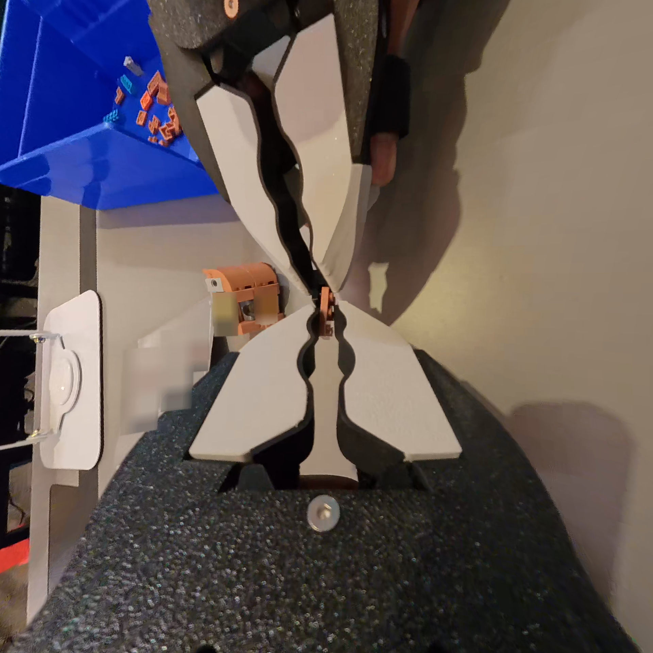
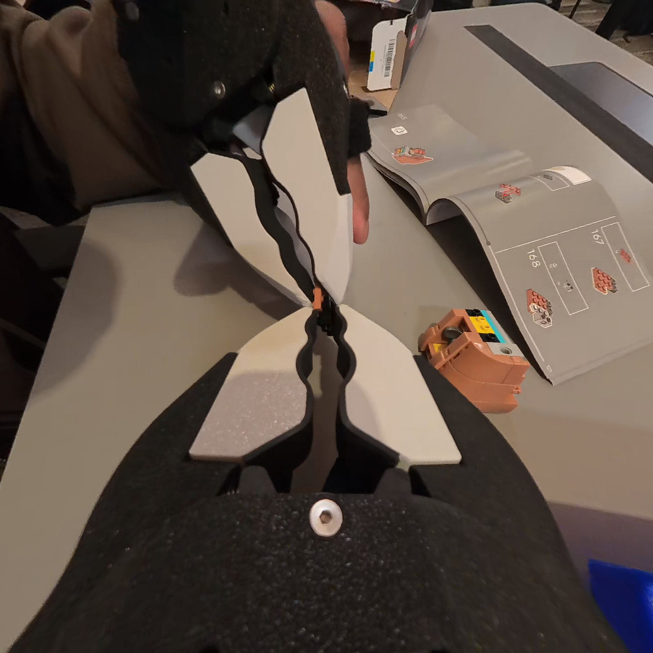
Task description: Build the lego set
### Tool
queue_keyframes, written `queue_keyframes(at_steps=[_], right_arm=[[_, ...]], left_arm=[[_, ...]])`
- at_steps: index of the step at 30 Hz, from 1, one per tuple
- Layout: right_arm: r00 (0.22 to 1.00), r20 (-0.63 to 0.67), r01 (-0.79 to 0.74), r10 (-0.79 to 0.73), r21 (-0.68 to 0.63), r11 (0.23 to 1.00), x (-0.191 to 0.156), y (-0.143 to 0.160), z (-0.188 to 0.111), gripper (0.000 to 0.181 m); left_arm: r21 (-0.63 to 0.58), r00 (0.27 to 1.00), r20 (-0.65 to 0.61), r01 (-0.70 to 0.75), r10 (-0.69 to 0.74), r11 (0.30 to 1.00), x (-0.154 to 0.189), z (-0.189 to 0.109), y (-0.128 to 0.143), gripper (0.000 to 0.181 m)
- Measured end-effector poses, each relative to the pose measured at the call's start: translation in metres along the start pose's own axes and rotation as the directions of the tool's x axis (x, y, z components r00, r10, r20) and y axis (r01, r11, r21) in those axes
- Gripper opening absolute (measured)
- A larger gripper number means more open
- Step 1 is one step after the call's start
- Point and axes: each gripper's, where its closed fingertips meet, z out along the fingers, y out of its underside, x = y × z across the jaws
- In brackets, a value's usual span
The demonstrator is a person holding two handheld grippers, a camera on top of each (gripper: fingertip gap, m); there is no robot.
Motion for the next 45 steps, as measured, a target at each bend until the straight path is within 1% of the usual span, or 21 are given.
queue_keyframes(at_steps=[4,8,12,16,21,29,45], right_arm=[[1.0,-0.017,0.006,-0.006,-0.006,1.0,0.002,0.001,0.001,0.008],[1.0,-0.024,0.005,-0.005,-0.002,1.0,0.004,0.001,0.0,0.008],[1.0,-0.02,0.018,-0.018,-0.005,1.0,0.003,0.001,0.0,0.009],[0.999,-0.006,0.043,-0.044,-0.029,0.999,-0.001,0.005,0.001,0.009],[0.997,0.016,0.071,-0.07,-0.072,0.995,-0.006,0.011,0.004,0.009],[0.995,0.02,0.101,-0.099,-0.106,0.989,-0.007,0.016,0.005,0.009],[0.994,0.013,0.114,-0.113,-0.07,0.991,-0.005,0.014,0.005,0.009]], left_arm=[[-0.056,1.0,0.02,0.007,-0.006,0.998,-0.001,0.002,0.002,0.005],[-0.054,0.998,0.02,0.052,-0.051,0.997,-0.002,0.003,0.002,0.005],[-0.046,0.996,-0.008,0.092,-0.093,0.995,0.0,0.003,0.002,0.005],[-0.061,0.994,-0.037,0.1,-0.103,0.993,0.004,0.004,0.003,0.005],[-0.095,0.994,-0.066,0.081,-0.088,0.992,0.012,0.007,0.005,0.005],[-0.136,0.997,-0.058,0.049,-0.057,0.99,0.015,0.011,0.006,0.005],[-0.133,0.992,-0.066,0.097,-0.107,0.986,0.012,0.01,0.006,0.005]])
